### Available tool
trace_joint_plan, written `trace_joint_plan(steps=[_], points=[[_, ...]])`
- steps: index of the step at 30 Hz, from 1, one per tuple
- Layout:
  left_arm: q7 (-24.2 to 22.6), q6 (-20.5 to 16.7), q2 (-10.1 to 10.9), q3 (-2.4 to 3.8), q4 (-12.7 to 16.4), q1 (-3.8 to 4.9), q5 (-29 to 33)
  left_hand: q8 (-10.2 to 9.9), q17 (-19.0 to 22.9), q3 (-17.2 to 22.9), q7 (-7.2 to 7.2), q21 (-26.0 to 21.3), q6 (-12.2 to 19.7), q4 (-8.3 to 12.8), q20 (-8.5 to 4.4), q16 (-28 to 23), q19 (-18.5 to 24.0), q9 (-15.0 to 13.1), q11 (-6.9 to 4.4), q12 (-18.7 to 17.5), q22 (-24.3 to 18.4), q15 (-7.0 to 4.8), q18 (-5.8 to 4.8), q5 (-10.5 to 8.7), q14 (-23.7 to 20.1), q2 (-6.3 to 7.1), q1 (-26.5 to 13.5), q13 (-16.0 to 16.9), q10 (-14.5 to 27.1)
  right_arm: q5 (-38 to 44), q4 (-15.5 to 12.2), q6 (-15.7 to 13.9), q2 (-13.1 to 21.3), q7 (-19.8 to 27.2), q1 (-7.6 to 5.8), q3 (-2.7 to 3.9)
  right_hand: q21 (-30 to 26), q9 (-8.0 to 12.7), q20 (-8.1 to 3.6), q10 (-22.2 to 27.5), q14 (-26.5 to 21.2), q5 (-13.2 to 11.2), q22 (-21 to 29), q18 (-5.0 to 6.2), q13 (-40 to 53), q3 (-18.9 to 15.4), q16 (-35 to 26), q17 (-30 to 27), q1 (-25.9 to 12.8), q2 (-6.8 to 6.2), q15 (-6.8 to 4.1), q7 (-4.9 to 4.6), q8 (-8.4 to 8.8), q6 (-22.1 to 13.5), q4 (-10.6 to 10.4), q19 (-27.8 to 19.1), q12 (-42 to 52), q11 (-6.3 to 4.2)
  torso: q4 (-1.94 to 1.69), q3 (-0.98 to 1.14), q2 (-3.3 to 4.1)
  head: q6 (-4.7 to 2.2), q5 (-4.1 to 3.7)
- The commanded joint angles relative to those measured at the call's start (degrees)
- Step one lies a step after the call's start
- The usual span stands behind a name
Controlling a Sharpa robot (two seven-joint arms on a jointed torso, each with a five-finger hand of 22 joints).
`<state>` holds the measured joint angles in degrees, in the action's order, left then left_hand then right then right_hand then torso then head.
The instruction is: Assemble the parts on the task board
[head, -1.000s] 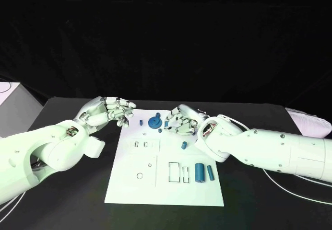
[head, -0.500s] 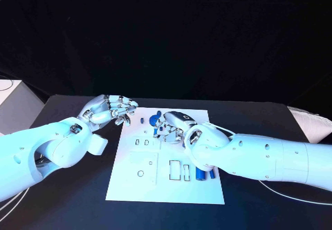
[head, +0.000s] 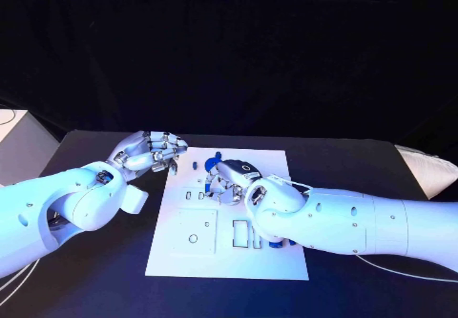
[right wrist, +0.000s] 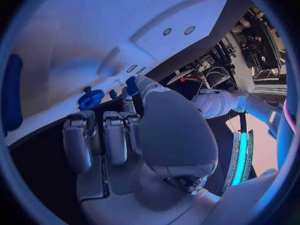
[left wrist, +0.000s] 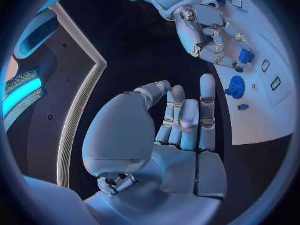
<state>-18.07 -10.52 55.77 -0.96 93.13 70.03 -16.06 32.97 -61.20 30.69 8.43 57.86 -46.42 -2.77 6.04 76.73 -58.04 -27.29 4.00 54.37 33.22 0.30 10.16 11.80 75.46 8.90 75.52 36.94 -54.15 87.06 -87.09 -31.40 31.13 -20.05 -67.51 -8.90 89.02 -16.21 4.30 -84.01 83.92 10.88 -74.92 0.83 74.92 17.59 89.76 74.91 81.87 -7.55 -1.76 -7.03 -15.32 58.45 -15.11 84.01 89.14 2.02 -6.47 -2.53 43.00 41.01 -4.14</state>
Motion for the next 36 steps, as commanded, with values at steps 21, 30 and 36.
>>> trace_joint_plan(steps=[21, 30, 36], points=[[1.1, 0.4, -0.22, 0.02, -0.06, 0.01, -1.14, 2.03, -4.24, 0.87, -0.11, 1.98, 1.07, -0.33, -0.19, 3.02, -0.85, -0.59, -0.16, 3.62, 1.35, -0.16, 0.29, -0.12, 2.76, 0.14, -0.6, 1.22, 0.8, 4.03, 0.97, 3.12, -1.32, -1.9, 1.47, -0.24, -0.02, -1.58, -0.5, -5.35, 5.93, 0.38, -14.21, -0.54, 14.4, 0.42, 0.0, 14.49, -0.88, -0.76, -0.51, 0.96, -0.59, 1.12, -0.14, 5.47, 0.14, -0.4, 0.05, 0.03, 0.03, 0.46, 0.64], [1.31, 0.6, -0.25, 0.02, -0.09, 0.0, -1.24, 2.11, -4.46, 0.9, -0.11, 2.13, 1.15, -0.34, -0.21, 3.2, -0.91, -0.59, -0.16, 3.83, 1.46, -0.17, 0.28, -0.13, 2.9, 0.16, -0.62, 1.27, 0.82, 4.8, 1.35, 3.19, -1.62, -2.26, 1.77, -0.26, -0.2, -1.57, -0.51, -5.0, 5.88, 0.4, -14.06, -0.48, 14.03, 0.56, -0.08, 14.28, -1.42, -1.25, -0.49, 0.88, -0.65, 0.81, -0.25, 5.38, -0.25, -0.35, 0.04, 0.02, 0.03, 0.53, 0.67], [1.45, 0.76, -0.22, 0.02, -0.08, 0.0, -1.35, 2.14, -4.77, 0.96, -0.08, 2.35, 1.31, -0.35, -0.21, 3.4, -1.05, -0.58, -0.15, 4.02, 1.71, -0.17, 0.24, -0.11, 3.07, 0.17, -0.61, 1.32, 0.86, 5.2, 1.34, 2.71, -1.63, -2.28, 1.82, -0.27, -0.3, -1.47, -0.46, -4.9, 5.87, 0.37, -13.98, -0.46, 13.92, 0.74, -0.11, 14.23, -1.9, -1.81, -0.38, 0.65, -0.53, 0.19, -0.3, 5.33, -0.37, -0.19, 0.09, 0.0, 0.04, 0.56, 0.65]])
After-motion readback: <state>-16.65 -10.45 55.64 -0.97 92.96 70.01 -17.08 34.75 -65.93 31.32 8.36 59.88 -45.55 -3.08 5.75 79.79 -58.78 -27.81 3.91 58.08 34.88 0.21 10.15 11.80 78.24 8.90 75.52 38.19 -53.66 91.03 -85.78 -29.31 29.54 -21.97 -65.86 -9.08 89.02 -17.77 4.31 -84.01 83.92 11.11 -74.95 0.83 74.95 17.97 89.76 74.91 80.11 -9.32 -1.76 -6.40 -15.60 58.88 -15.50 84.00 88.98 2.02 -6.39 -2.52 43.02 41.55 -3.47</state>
